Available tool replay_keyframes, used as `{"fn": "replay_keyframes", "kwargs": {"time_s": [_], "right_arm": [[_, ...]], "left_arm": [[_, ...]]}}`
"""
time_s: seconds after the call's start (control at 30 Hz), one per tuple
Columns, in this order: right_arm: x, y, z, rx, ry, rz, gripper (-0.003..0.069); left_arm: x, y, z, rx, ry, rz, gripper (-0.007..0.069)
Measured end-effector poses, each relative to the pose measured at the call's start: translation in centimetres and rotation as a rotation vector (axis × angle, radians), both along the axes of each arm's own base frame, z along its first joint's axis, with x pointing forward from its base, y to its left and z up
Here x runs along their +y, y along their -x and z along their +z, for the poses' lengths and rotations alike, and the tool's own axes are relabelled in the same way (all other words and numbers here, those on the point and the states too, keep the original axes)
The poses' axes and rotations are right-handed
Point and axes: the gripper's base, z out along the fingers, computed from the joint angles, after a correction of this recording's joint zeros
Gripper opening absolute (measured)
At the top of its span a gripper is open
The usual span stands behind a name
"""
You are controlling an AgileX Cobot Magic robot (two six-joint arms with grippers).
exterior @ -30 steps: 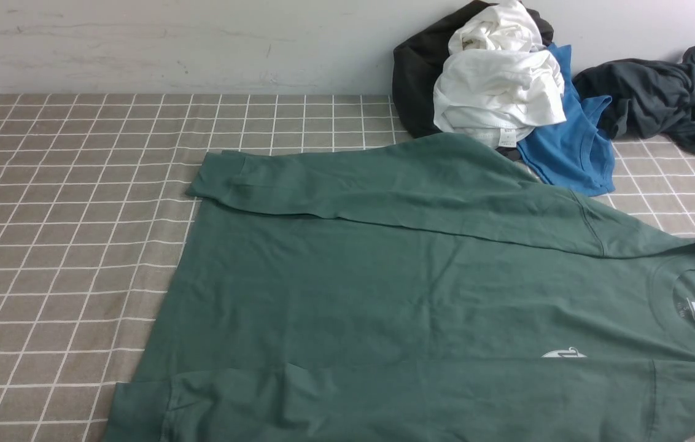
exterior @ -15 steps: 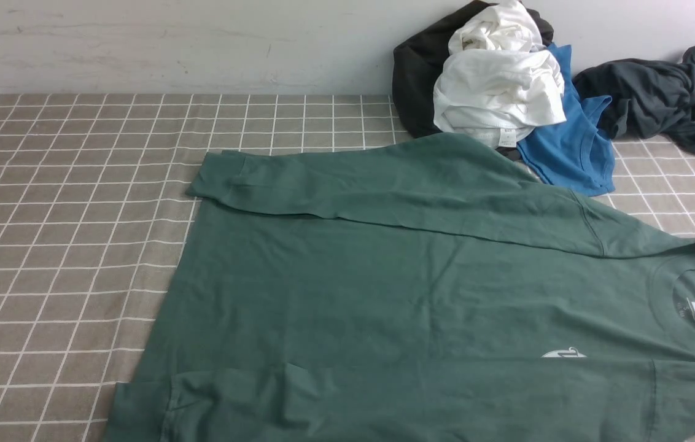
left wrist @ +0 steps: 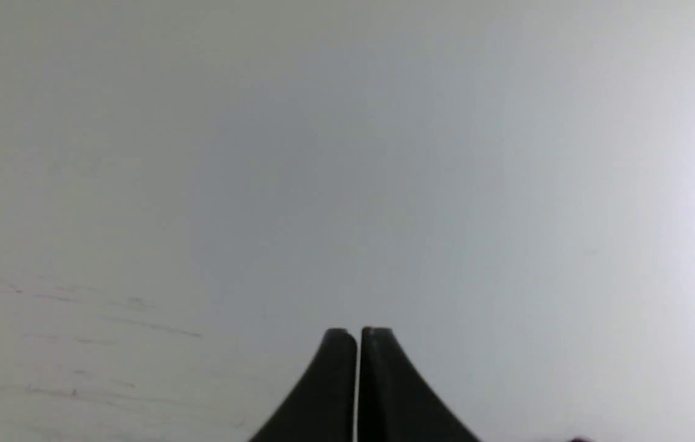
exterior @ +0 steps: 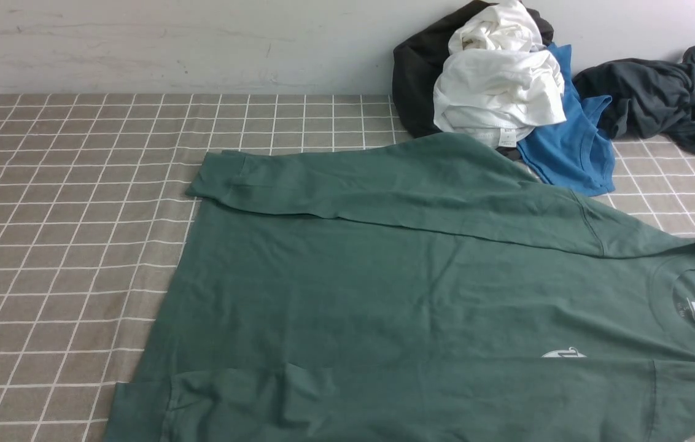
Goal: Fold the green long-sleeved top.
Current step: Use the left arm to clamp the cuff closest to it
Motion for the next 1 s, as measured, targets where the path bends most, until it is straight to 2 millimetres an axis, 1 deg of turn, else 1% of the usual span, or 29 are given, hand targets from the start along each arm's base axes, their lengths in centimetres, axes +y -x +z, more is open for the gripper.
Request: {"fn": "replay_keyframes", "kwargs": {"time_s": [0.03,0.07,0.1,0.17,0.2,0.23,0.27,0.3,0.33,0.37,0.4,0.43,0.5,0.57,0.6,0.63,0.73,0.8,0.87,1.0], "right_arm": [[0.0,0.0,0.0,0.000,0.004,0.000,-0.0013],[-0.1,-1.0,1.7,0.096,0.032,-0.026,-0.0013],[-0.2,-1.4,2.3,0.142,0.048,-0.042,-0.0013],[-0.5,-3.4,2.6,0.319,0.089,-0.086,-0.0013],[-0.7,-4.6,2.2,0.418,0.102,-0.104,-0.0013],[-1.0,-5.8,1.4,0.554,0.109,-0.130,-0.0013],[-1.0,-6.0,1.3,0.566,0.109,-0.129,-0.0013],[-1.5,-7.7,-0.4,0.782,0.091,-0.154,-0.0013],[-1.6,-8.3,-1.3,0.889,0.075,-0.162,-0.0012],[-1.7,-9.0,-2.8,1.053,0.049,-0.165,-0.0011],[-1.7,-9.1,-3.0,1.074,0.041,-0.159,-0.0011],[-1.5,-9.8,-4.5,1.220,0.019,-0.131,-0.0011],[-1.0,-10.4,-5.4,1.294,0.007,-0.074,-0.0011],[-0.5,-11.2,-6.1,1.334,0.013,-0.009,-0.0011],[-0.4,-11.3,-6.2,1.335,0.017,0.005,-0.0011],[-0.1,-11.8,-6.5,1.337,0.041,0.048,-0.0011],[0.3,-12.7,-6.9,1.328,0.102,0.107,-0.0010],[0.5,-13.0,-7.1,1.333,0.125,0.136,-0.0010],[0.7,-13.2,-7.3,1.340,0.136,0.162,-0.0010],[1.6,-13.4,-7.7,1.353,0.178,0.210,-0.0010]], "left_arm": [[0.0,-0.1,0.3,0.012,-0.006,0.003,-0.0007],[0.1,-1.5,1.9,0.131,-0.056,0.026,-0.0007],[0.1,-2.6,2.5,0.214,-0.073,0.038,-0.0007],[0.3,-4.8,2.6,0.386,-0.094,0.056,-0.0007],[0.4,-5.8,2.4,0.469,-0.097,0.062,-0.0007],[0.4,-7.3,1.8,0.599,-0.100,0.067,-0.0007],[0.4,-7.5,1.7,0.620,-0.100,0.067,-0.0007],[0.4,-8.9,0.8,0.770,-0.103,0.062,-0.0007],[0.3,-9.8,-0.2,0.882,-0.115,0.050,-0.0007],[0.1,-10.8,-1.3,1.011,-0.122,0.015,-0.0007],[0.0,-11.1,-1.7,1.052,-0.125,0.007,-0.0007],[-0.6,-12.3,-3.4,1.198,-0.151,-0.077,-0.0007],[-1.2,-13.6,-5.3,1.325,-0.175,-0.176,-0.0004],[-1.9,-15.0,-7.2,1.410,-0.190,-0.270,0.0011],[-2.0,-15.2,-7.4,1.417,-0.187,-0.282,0.0014],[-2.4,-16.2,-8.9,1.477,-0.213,-0.335,0.0037],[-3.3,-17.4,-11.2,1.564,-0.253,-0.384,0.0106],[-4.0,-17.8,-12.4,1.609,-0.295,-0.390,0.0170],[-4.8,-18.3,-13.7,1.647,-0.342,-0.351,0.0243],[-4.9,-19.5,-15.4,1.672,-0.382,-0.239,0.0337]]}}
